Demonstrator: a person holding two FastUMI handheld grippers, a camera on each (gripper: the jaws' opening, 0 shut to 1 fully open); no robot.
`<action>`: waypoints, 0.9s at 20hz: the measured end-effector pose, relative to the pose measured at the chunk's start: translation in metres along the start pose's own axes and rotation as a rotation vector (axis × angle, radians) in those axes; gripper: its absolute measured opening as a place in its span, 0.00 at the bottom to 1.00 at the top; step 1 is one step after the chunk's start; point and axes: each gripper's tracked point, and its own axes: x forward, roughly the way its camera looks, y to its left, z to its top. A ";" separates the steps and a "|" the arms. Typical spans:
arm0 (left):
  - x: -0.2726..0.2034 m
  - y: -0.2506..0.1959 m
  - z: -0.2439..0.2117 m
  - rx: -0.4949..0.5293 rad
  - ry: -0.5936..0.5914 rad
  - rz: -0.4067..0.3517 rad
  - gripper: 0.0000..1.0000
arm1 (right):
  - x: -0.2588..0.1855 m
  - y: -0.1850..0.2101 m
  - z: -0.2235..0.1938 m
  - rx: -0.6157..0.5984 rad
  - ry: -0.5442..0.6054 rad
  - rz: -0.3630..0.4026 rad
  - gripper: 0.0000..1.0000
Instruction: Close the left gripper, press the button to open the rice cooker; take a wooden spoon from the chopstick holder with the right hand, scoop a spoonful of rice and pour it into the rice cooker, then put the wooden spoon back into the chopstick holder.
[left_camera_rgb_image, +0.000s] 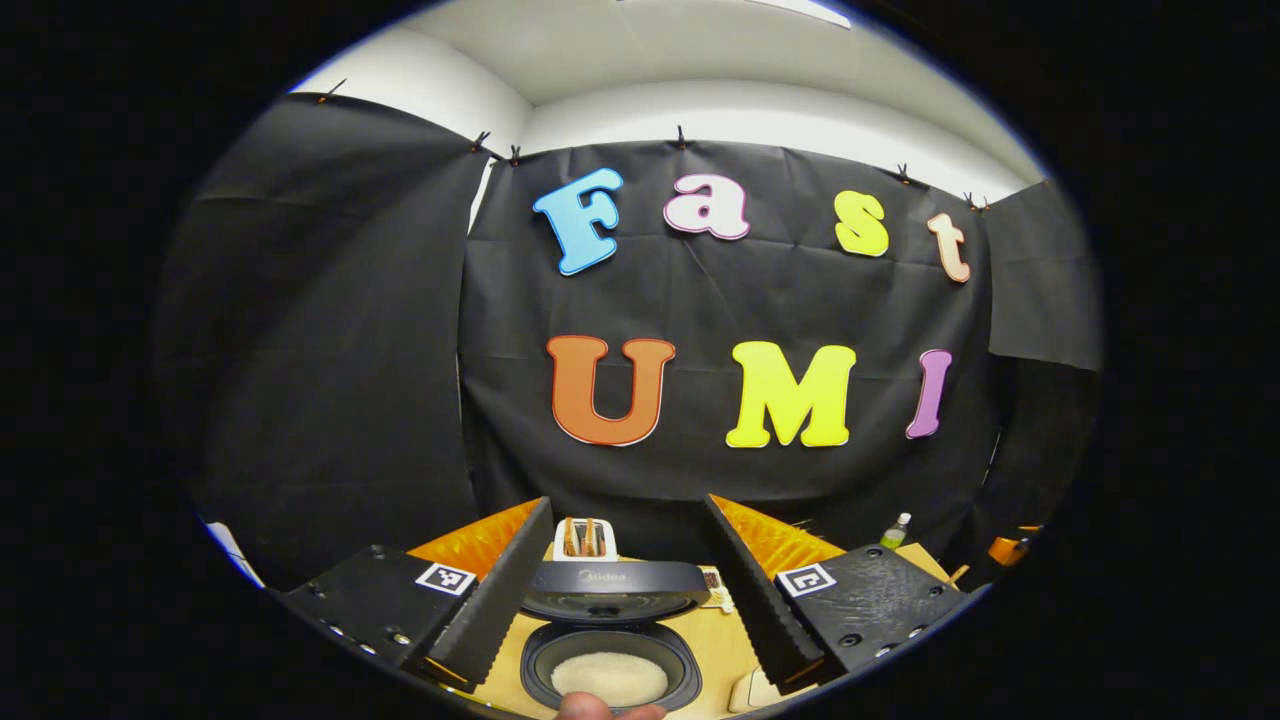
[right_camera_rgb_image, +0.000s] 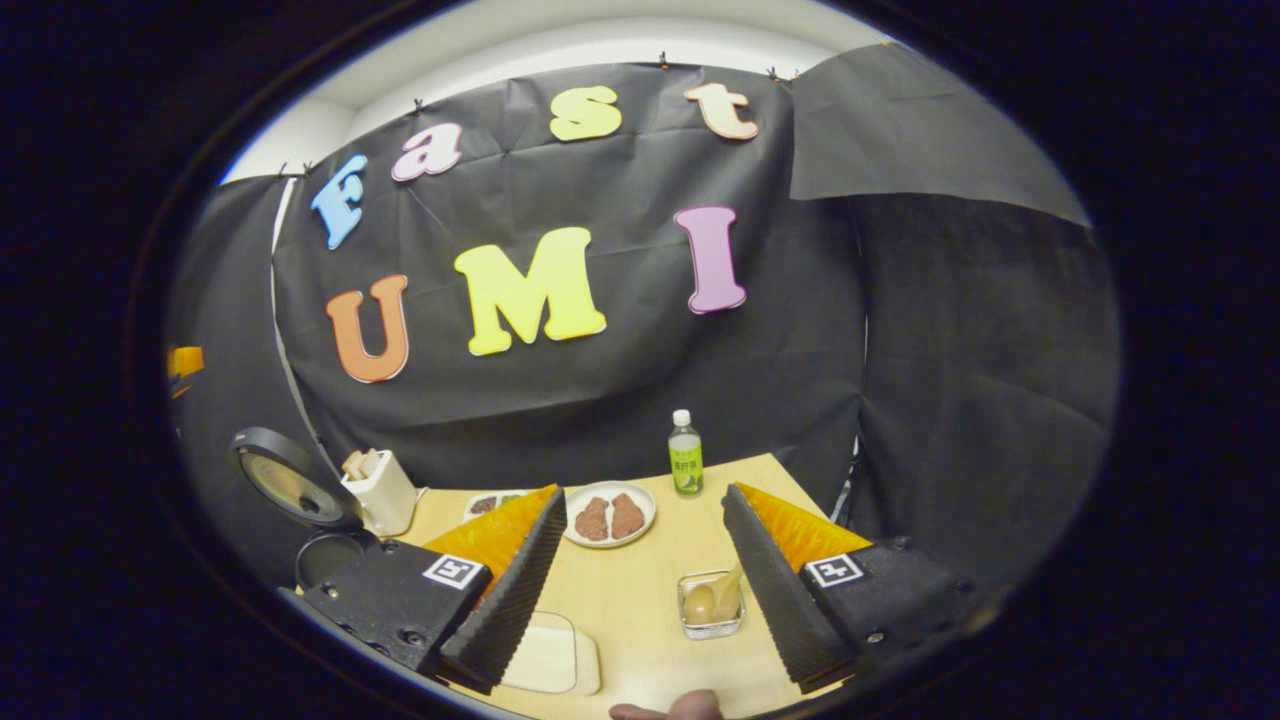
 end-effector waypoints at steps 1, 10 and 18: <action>0.007 0.005 -0.004 0.001 0.011 0.005 0.94 | -0.002 0.008 0.001 -0.001 -0.002 0.006 1.00; 0.087 0.023 -0.073 -0.023 0.268 0.007 0.95 | -0.030 0.055 -0.011 -0.068 0.045 0.066 1.00; 0.088 0.013 -0.108 -0.011 0.408 0.016 0.95 | -0.061 0.061 -0.013 -0.121 0.024 0.057 0.99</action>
